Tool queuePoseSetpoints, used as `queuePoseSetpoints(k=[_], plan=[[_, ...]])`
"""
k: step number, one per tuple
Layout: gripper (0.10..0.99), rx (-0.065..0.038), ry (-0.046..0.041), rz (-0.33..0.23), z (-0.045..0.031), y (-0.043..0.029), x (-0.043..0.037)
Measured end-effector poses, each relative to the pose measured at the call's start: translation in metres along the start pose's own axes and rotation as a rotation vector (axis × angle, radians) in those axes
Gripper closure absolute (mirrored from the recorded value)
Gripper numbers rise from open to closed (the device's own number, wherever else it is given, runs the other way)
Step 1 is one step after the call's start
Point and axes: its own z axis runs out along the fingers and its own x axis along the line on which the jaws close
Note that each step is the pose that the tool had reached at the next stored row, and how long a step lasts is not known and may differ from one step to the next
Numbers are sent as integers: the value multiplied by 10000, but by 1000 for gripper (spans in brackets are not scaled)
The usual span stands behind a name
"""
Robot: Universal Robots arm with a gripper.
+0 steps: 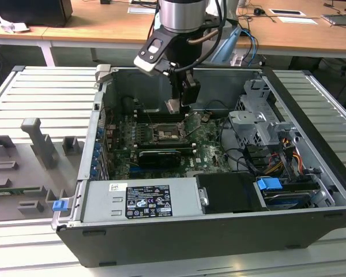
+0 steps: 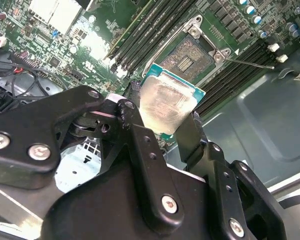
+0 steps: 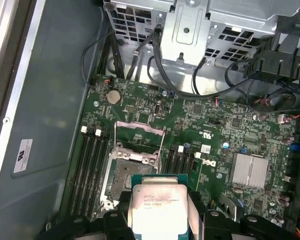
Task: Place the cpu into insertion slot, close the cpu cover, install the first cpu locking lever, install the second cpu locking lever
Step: 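Place the cpu into insertion slot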
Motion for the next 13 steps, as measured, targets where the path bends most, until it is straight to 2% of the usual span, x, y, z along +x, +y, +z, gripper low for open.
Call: queuePoseSetpoints(k=[5,11,13], plan=[[557,-1,0,0,50,-4,-1],[557,-1,1,0,181,-16,-3],[557,0,1,0,203,-18,-4]])
